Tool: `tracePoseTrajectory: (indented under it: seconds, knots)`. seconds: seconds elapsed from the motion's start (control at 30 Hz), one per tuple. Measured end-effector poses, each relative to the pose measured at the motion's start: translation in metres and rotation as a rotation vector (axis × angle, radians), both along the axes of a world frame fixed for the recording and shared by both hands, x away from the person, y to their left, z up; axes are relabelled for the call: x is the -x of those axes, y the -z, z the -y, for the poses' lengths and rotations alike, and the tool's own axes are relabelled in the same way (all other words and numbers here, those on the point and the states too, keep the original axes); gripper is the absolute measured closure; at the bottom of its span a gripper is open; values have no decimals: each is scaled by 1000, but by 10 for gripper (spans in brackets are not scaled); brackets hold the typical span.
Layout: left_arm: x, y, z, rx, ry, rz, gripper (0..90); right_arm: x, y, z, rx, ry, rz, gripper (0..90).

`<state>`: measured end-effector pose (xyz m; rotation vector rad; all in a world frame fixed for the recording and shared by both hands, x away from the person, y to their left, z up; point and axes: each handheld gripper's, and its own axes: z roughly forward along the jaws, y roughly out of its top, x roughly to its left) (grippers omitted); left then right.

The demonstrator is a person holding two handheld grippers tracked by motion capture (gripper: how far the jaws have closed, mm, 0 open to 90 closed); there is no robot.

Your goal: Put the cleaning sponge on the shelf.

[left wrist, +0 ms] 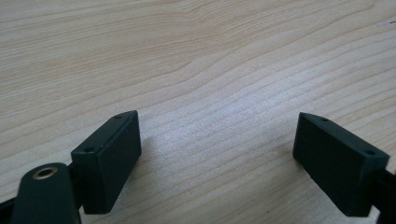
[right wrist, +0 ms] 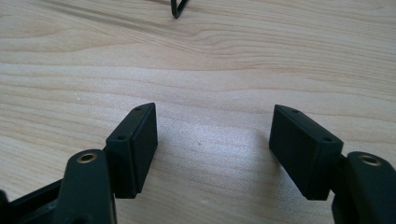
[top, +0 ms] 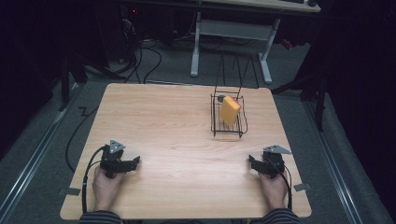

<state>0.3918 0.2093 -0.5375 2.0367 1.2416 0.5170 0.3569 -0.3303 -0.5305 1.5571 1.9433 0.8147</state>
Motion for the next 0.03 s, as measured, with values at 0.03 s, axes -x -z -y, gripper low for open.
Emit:
tracePoseTrajectory:
  seconds: [0.03]
  knots:
    - [0,0,0,0,0,0,158,0,0,0,0,0,0,329]
